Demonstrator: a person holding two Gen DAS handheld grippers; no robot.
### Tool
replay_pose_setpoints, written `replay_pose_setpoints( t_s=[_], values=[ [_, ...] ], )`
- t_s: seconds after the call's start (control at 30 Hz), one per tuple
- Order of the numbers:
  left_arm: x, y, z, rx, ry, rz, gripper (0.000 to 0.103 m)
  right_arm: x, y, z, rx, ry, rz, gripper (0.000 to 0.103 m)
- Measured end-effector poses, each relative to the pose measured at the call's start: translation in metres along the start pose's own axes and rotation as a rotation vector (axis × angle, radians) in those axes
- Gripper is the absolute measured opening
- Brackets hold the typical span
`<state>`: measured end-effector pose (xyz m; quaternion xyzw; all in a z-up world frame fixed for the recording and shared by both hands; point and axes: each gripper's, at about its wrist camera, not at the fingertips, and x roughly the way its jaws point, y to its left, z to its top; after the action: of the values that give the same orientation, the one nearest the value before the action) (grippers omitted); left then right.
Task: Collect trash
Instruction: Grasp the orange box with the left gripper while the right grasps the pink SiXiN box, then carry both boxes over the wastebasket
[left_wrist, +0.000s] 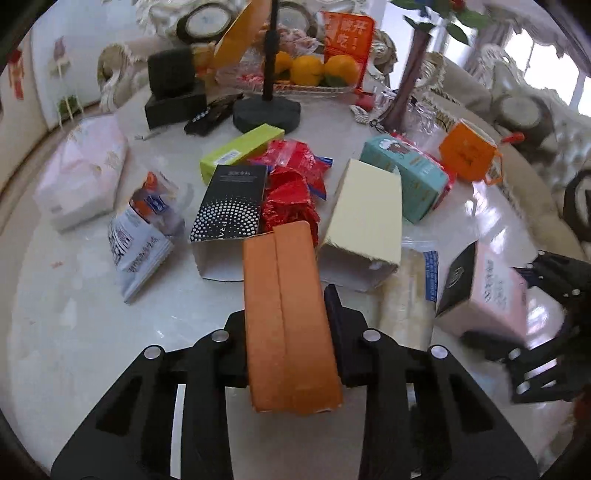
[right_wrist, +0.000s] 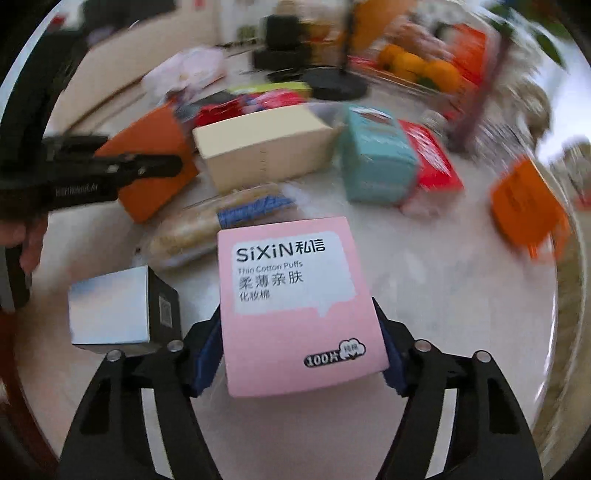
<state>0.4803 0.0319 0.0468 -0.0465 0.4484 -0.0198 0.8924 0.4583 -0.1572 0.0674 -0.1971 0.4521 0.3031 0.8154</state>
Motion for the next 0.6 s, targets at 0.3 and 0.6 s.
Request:
replay_pose_setpoints(
  t_s=[0.3,0.6],
  values=[
    [-0.061,0.014,-0.035,-0.032,-0.079,-0.037,0.031,-0.058,-0.008,-0.057,0.315,-0.172,0.007,0.063],
    [-0.163,0.025,-0.109,-0.004,-0.183,-0.088,0.031,-0.125,0.033,-0.133,0.576,-0.358,0.31,0.062]
  ],
)
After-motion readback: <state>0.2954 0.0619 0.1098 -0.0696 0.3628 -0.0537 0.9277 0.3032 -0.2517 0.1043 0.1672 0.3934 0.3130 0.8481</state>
